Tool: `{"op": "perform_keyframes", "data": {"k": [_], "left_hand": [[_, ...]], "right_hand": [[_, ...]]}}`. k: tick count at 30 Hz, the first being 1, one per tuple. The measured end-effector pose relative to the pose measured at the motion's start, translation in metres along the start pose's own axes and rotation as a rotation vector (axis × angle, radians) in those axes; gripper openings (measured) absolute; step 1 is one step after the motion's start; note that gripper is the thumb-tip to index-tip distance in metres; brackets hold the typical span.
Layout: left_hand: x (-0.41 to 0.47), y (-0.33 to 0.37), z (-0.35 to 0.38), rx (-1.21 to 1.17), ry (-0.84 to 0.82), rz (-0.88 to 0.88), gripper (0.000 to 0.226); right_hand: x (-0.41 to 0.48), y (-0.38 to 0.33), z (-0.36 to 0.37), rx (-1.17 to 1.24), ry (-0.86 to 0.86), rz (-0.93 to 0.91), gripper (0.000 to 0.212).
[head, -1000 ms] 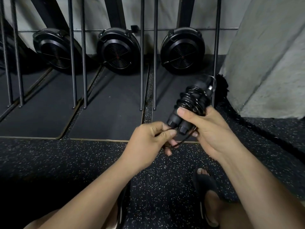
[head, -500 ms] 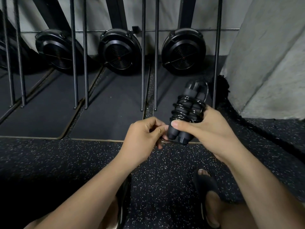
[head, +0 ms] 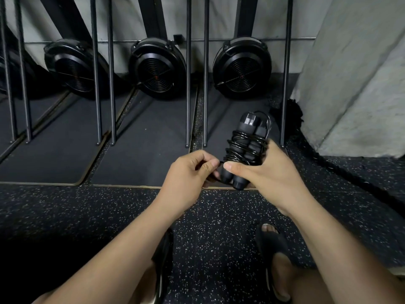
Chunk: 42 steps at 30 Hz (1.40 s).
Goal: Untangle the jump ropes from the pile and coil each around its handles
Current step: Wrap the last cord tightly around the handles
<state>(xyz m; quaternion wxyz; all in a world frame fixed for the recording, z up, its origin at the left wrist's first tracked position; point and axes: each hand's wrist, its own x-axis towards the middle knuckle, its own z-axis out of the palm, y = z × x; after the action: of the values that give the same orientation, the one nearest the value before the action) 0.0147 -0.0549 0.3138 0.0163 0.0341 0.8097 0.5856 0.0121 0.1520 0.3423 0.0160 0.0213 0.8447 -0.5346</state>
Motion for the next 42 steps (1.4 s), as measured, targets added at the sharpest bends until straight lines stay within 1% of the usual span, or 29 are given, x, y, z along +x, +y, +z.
{"op": "perform_keyframes", "data": {"k": [1,3,9,12,14,16,18,20,21,23,24,26,29,31,32,35,38,40,42], "left_hand": [[0.001,0.001,0.000,0.051,0.006,0.018,0.018],[0.000,0.003,0.001,0.050,0.025,0.015,0.018],[0.000,0.006,0.007,-0.162,0.124,-0.170,0.020],[0.003,0.009,0.003,-0.335,0.124,-0.316,0.021],[0.005,0.011,0.001,-0.433,0.118,-0.383,0.024],[0.006,0.014,0.000,-0.413,0.136,-0.384,0.021],[0.007,0.018,-0.001,-0.392,0.163,-0.367,0.018],[0.008,0.020,-0.003,-0.452,0.168,-0.393,0.015],[0.009,0.020,-0.005,-0.513,0.157,-0.417,0.014],[0.010,0.020,-0.008,-0.633,0.142,-0.456,0.012],[0.010,0.019,-0.008,-0.653,0.146,-0.449,0.011],[0.008,0.019,-0.006,-0.641,0.162,-0.362,0.011],[0.003,0.020,-0.001,-0.548,0.153,-0.149,0.015],[0.000,0.021,0.000,-0.463,0.087,-0.019,0.026],[-0.001,0.021,-0.001,-0.443,0.050,0.015,0.032],[-0.004,0.019,-0.002,-0.352,-0.015,0.050,0.046],[-0.005,0.018,-0.003,-0.214,-0.035,0.085,0.049],[-0.003,0.013,-0.001,-0.133,-0.024,0.094,0.049],[-0.004,0.008,0.003,-0.048,-0.003,0.059,0.044]], "right_hand": [[-0.001,-0.001,0.001,-0.026,0.041,0.004,0.066],[-0.005,-0.005,0.005,-0.089,0.079,0.005,0.066],[-0.016,-0.017,0.024,-0.313,0.124,-0.081,0.070],[-0.016,-0.017,0.030,-0.391,0.113,-0.119,0.074],[-0.016,-0.018,0.031,-0.455,0.101,-0.143,0.073],[-0.017,-0.019,0.033,-0.533,0.116,-0.180,0.071],[-0.017,-0.019,0.035,-0.532,0.138,-0.206,0.070],[-0.017,-0.018,0.036,-0.484,0.113,-0.192,0.070],[-0.015,-0.018,0.035,-0.409,0.082,-0.155,0.069],[-0.010,-0.016,0.032,-0.119,-0.038,-0.032,0.064],[-0.009,-0.015,0.029,0.045,-0.111,0.033,0.062],[-0.006,-0.011,0.024,0.302,-0.193,0.134,0.060],[-0.005,-0.009,0.019,0.473,-0.162,0.209,0.052],[-0.004,-0.008,0.014,0.544,-0.141,0.229,0.046],[-0.003,-0.008,0.012,0.558,-0.139,0.227,0.044],[-0.002,-0.006,0.010,0.555,-0.155,0.246,0.042],[-0.004,-0.005,0.011,0.567,-0.177,0.298,0.037],[-0.005,-0.005,0.010,0.546,-0.185,0.295,0.040],[-0.006,-0.003,0.012,0.494,-0.191,0.256,0.045]]}}
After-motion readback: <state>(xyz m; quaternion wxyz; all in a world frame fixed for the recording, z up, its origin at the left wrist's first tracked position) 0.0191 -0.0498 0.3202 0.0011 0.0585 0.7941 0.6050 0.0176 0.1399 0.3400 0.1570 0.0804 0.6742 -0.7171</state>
